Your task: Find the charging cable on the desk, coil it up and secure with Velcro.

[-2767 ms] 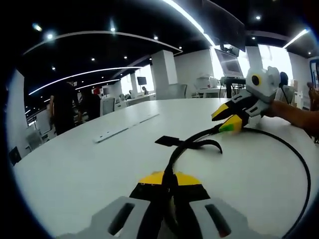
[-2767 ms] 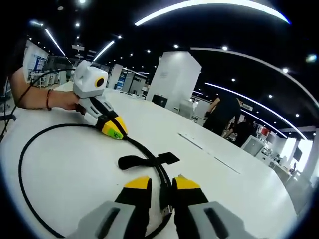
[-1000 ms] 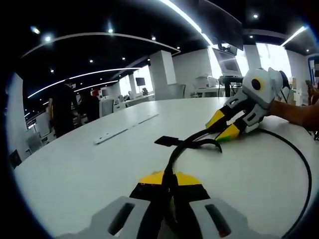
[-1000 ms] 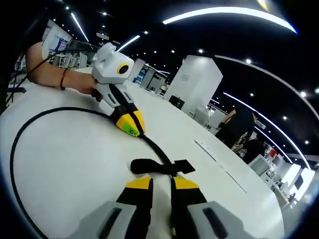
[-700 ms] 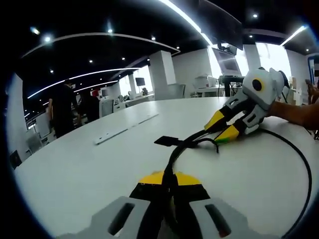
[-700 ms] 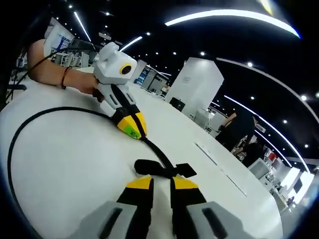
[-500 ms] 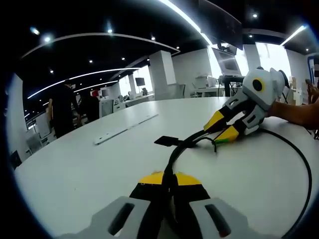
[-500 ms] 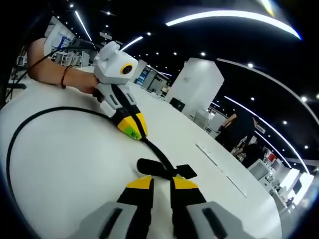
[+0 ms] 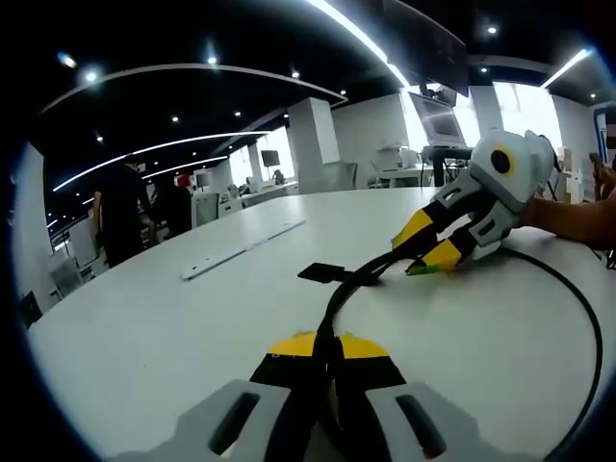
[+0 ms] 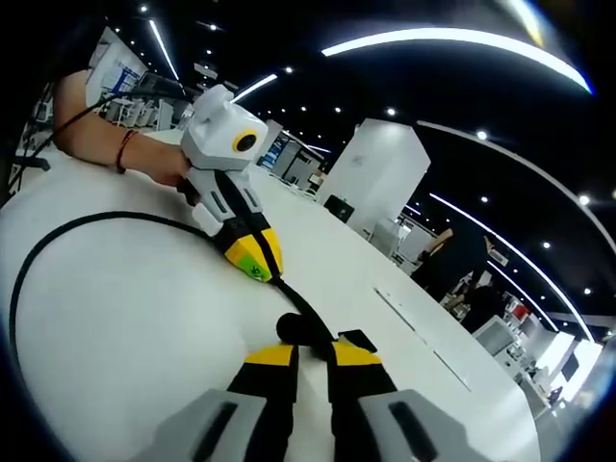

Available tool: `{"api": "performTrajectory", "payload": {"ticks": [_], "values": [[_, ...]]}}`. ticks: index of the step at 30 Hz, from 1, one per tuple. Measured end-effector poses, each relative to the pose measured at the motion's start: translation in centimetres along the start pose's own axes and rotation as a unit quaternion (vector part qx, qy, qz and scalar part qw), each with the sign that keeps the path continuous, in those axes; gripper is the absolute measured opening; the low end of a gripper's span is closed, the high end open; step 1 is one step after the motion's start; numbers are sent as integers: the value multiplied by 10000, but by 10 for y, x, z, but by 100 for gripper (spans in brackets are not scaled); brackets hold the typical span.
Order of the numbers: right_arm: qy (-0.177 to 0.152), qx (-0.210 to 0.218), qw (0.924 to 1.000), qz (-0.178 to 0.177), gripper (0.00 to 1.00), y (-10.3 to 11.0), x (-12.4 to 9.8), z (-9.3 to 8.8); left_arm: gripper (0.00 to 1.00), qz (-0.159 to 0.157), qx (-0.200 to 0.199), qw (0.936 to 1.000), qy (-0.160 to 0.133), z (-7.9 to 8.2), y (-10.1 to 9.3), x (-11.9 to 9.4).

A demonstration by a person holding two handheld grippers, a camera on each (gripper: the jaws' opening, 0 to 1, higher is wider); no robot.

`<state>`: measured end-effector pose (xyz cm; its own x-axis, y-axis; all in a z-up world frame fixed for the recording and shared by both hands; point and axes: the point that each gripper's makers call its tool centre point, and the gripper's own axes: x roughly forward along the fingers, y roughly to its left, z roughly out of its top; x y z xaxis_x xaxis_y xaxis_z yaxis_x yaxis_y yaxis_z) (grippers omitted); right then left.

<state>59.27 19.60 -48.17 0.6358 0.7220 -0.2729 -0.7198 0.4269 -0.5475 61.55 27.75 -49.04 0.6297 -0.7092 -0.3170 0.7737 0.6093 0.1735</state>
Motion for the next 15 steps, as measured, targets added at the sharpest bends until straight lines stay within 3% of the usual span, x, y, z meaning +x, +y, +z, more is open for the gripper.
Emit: {"api": "performTrajectory", "payload": {"ticks": [15], "values": [[-163, -153, 9997, -119, 8, -2, -3, 11, 7, -4, 4, 10000, -1, 0, -1, 0]]}}
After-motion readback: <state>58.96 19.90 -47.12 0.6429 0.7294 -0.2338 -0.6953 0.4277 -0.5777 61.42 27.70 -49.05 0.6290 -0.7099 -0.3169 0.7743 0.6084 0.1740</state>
